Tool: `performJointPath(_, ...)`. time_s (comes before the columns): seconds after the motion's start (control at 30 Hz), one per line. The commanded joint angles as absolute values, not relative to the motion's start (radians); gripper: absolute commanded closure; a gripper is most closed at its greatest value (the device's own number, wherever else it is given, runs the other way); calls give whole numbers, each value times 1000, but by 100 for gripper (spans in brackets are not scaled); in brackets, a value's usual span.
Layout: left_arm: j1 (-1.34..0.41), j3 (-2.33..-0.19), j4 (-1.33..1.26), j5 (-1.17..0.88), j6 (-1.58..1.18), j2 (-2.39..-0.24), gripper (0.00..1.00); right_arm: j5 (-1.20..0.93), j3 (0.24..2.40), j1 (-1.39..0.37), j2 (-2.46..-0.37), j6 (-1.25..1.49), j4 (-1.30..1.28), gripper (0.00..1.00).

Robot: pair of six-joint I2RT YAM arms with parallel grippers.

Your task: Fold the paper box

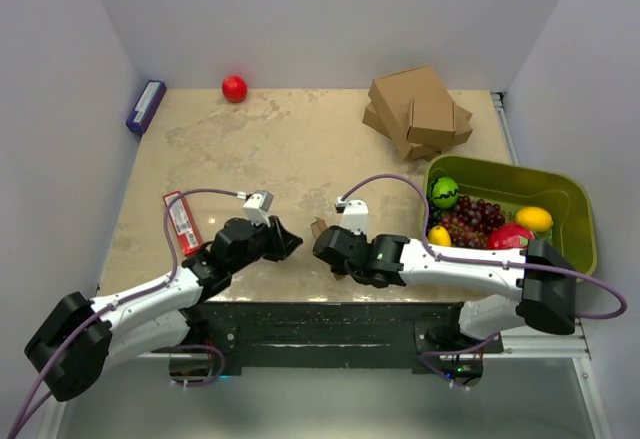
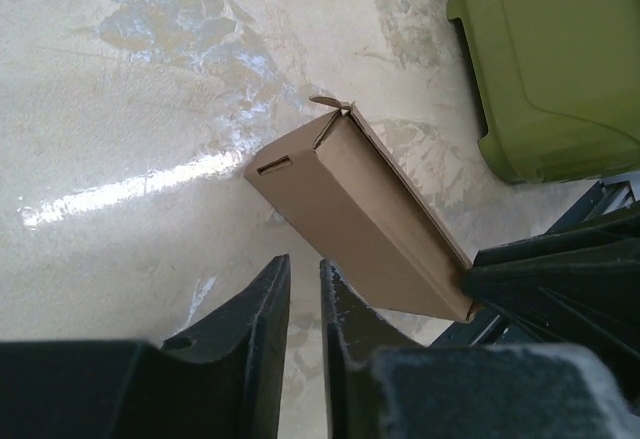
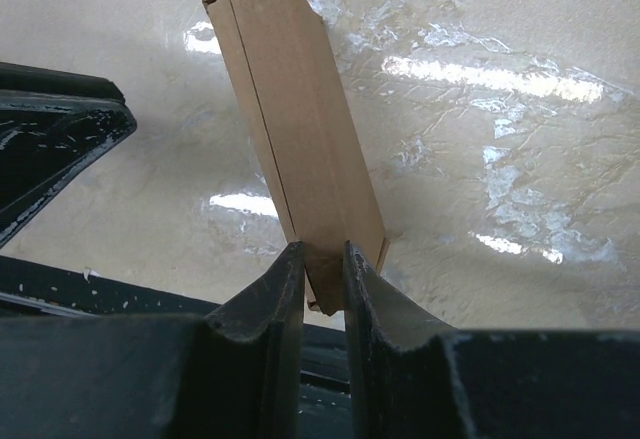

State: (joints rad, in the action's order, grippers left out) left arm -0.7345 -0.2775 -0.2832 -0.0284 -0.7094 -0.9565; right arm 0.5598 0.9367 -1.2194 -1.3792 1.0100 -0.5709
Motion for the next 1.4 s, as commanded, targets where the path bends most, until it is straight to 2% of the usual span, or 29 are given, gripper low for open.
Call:
performJointPath(0.0, -738, -376, -365, -49, -675, -1003, 61, 561, 927, -1226, -1433, 1002, -692, 81)
performJointPath(0.17, -738, -457, -390, -63, -664, -1083, 31, 568, 930, -1232, -1436, 1006, -696, 81)
performJointPath(0.33, -736, -511, -413, -81, -670, -1187, 20, 569, 931, -1235, -1436, 1009, -696, 82)
performJointPath(0.5, -736, -532, -396, -92, -672, -1255, 18, 572, 928, -1236, -1433, 1009, -696, 82)
performJointPath(0.73, -736, -489, -448, -126, -707, -1299, 21, 572, 927, -1238, -1434, 1011, -695, 82)
performJointPath(0.93, -736, -445, -520, -167, -741, -1331, 34, 571, 927, -1239, -1440, 1014, -695, 81)
performJointPath(0.97, -736, -428, -540, -173, -747, -1333, 40, 572, 927, -1239, -1439, 1015, -693, 81)
performJointPath(1.07, -736, -397, -578, -187, -772, -1338, 49, 571, 927, -1239, -1437, 1019, -692, 80)
performJointPath(1.27, -736, -364, -630, -206, -802, -1358, 56, 569, 928, -1239, -1439, 1017, -687, 78)
performJointPath(1.37, -738, -351, -647, -213, -808, -1365, 60, 568, 933, -1239, -1437, 1020, -692, 74)
